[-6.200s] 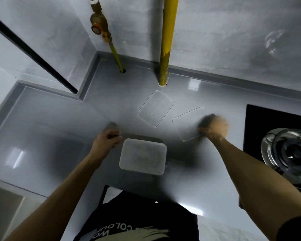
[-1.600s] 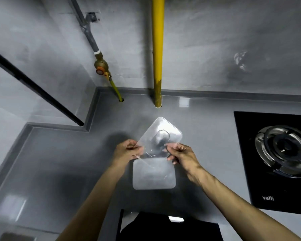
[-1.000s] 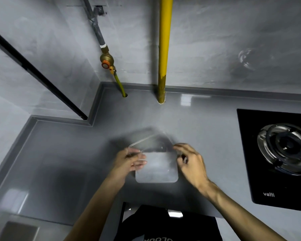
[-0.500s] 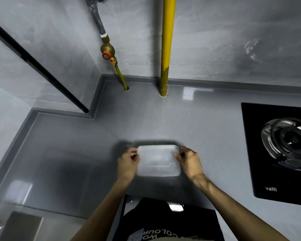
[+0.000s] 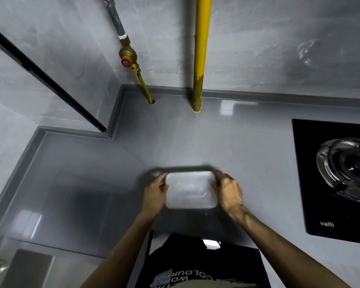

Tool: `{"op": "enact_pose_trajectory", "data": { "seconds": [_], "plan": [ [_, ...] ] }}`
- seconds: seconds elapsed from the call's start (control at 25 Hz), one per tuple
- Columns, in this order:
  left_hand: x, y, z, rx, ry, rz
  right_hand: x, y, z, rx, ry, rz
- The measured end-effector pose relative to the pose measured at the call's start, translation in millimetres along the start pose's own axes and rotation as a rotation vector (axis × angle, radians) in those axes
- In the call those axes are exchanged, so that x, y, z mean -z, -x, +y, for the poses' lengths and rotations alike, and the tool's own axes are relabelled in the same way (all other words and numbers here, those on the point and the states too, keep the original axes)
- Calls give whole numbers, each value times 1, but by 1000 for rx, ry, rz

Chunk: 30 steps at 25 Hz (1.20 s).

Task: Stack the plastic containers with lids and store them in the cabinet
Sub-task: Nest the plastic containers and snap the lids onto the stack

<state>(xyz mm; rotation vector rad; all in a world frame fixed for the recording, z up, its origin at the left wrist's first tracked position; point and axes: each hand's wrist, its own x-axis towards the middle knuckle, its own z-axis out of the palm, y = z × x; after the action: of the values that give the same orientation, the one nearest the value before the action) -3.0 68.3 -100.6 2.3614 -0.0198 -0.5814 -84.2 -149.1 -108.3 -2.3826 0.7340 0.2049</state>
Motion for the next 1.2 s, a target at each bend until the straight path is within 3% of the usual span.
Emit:
{"op": "enact_pose_trajectory", "data": {
  "seconds": [0.16,0.4,0.6,0.96,1.2],
  "plan": [
    [1,-2,-2,-29,3,-11,2,-2,-1,-16,79,3],
    [-1,-10,-4,24,16,22,-1,-7,2,-78,-95,-22],
    [-1,-12,-11,97,211,-11,-3,-8,5,-101,-213,-36],
    [1,-11,-18,27,238,-61,0,-8,12,-40,-324,-101],
    [1,-13,-19,-16,193,-76,2,-7,12,-69,-252,-183]
  ]
}}
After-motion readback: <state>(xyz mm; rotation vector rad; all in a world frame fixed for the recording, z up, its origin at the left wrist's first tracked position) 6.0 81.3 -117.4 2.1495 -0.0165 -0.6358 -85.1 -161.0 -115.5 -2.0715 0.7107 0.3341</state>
